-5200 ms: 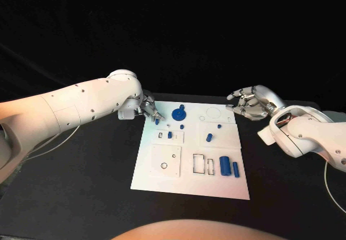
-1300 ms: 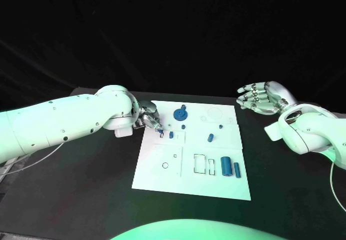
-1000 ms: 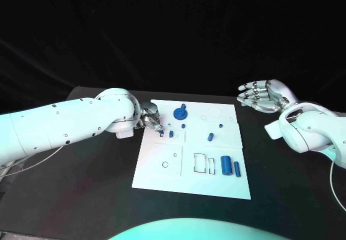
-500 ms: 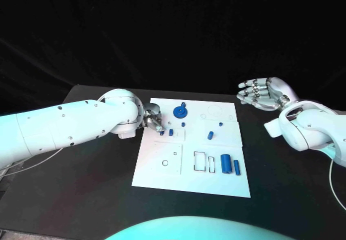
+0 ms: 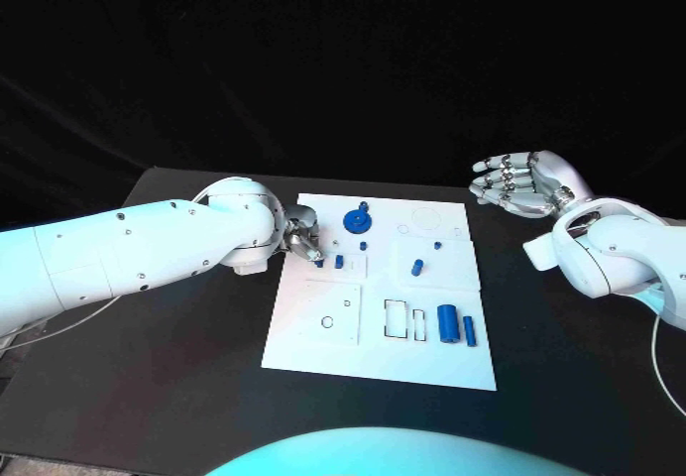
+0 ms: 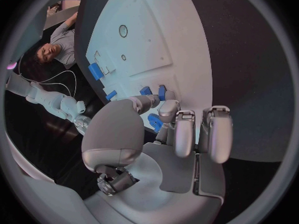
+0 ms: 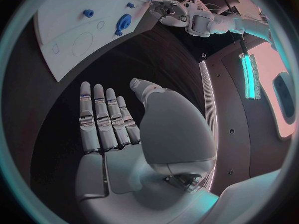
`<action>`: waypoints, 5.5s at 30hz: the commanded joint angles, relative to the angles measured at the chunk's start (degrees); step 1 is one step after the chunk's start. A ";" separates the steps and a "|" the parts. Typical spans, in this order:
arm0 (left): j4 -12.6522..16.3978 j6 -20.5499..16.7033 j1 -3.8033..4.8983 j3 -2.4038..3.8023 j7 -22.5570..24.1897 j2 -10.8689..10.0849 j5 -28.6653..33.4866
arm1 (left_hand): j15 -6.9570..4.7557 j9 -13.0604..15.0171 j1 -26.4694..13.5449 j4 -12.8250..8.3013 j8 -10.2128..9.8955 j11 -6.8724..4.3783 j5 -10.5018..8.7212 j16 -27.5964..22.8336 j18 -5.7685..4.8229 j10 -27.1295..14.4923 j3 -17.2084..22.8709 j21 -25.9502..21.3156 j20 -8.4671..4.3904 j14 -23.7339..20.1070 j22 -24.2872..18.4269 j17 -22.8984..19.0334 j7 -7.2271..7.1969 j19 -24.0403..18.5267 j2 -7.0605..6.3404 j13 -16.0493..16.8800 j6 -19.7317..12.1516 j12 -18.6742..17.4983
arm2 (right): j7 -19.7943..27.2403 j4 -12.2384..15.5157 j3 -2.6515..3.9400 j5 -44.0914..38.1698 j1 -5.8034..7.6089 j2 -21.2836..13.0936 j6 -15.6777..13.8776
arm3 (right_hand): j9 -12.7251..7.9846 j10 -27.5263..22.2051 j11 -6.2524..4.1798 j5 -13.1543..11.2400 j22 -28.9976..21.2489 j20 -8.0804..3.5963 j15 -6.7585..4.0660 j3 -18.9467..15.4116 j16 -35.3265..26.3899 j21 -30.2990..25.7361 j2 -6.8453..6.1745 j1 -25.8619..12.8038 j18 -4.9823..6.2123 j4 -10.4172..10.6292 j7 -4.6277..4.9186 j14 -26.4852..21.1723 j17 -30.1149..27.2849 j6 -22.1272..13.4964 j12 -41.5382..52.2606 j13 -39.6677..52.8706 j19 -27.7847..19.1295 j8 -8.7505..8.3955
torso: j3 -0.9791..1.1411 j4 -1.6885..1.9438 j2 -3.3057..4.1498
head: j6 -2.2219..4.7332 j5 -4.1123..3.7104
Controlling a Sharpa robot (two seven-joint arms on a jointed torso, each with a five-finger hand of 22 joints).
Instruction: Assemble the parts on the task board
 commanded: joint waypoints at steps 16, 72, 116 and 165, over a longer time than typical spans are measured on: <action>0.16 1.81 -0.04 0.03 -0.26 -0.03 -0.25 | -0.42 0.11 -0.21 -8.59 0.35 -0.06 0.37 0.20 0.12 0.60 8.94 0.32 -0.41 6.06 11.36 15.10 -0.58 4.57 0.18 0.23 0.30 0.42 | 0.74 -0.09 0.00 0.05 0.00 0.08 0.01 | -0.10 0.29 0.32 0.24 -0.21 -0.01 -0.06 -0.43 -0.45 0.13 0.32 -0.46 0.75 -0.03 3.80 0.32 -0.22 0.08 -0.37 -0.02 0.33 -0.26 | 0.01 -0.02 0.02 | -0.16 0.07; -2.07 2.76 -0.07 -0.49 -2.04 2.00 2.86 | -2.14 2.82 -8.55 -1.63 3.16 -2.02 -0.58 0.20 -0.12 2.77 -3.53 0.90 -2.14 6.06 12.38 15.10 -3.03 4.99 -2.63 1.72 3.36 0.99 | 0.76 -0.07 0.00 0.46 -0.01 -0.01 0.10 | -0.30 0.24 0.62 0.34 -0.76 0.07 0.15 -0.59 -0.81 -0.08 0.48 -0.47 0.68 -0.12 4.23 0.19 -0.80 0.09 -0.74 -0.05 0.36 -0.44 | 0.04 -0.01 0.02 | -0.62 -0.20; -3.04 -15.10 -0.28 0.75 7.32 -0.20 11.48 | -1.12 3.53 -13.69 7.88 1.03 -0.70 0.42 -0.24 0.72 -4.18 -20.44 -1.71 -1.85 5.86 8.95 14.58 -1.56 3.71 -1.16 -5.64 -0.84 -3.50 | 0.67 -0.36 0.00 0.67 -0.05 -0.08 0.20 | -0.50 0.03 0.80 0.35 -1.26 0.20 0.32 -0.80 -1.16 -0.21 0.62 -0.59 0.64 -0.11 4.44 -0.03 -1.32 -0.10 -1.09 -0.05 0.17 -0.69 | 0.05 -0.02 0.01 | -0.31 -0.55; -11.88 -16.65 -1.97 -1.42 31.19 9.62 -26.67 | 4.88 -21.82 18.48 -0.77 -25.04 5.99 -1.25 -17.51 6.57 -24.81 -17.13 -27.37 4.04 -13.91 -18.71 -20.49 4.12 -8.51 -7.59 -48.00 0.81 -42.86 | 0.79 -0.56 0.00 0.50 -0.09 0.26 0.92 | -0.92 2.03 -0.06 0.27 -3.17 -0.13 -0.21 -0.51 -1.40 -0.07 1.09 0.09 0.73 -1.00 3.35 1.22 -3.00 2.47 -1.52 -0.06 0.89 -0.07 | 0.03 -0.10 0.01 | 1.24 -1.95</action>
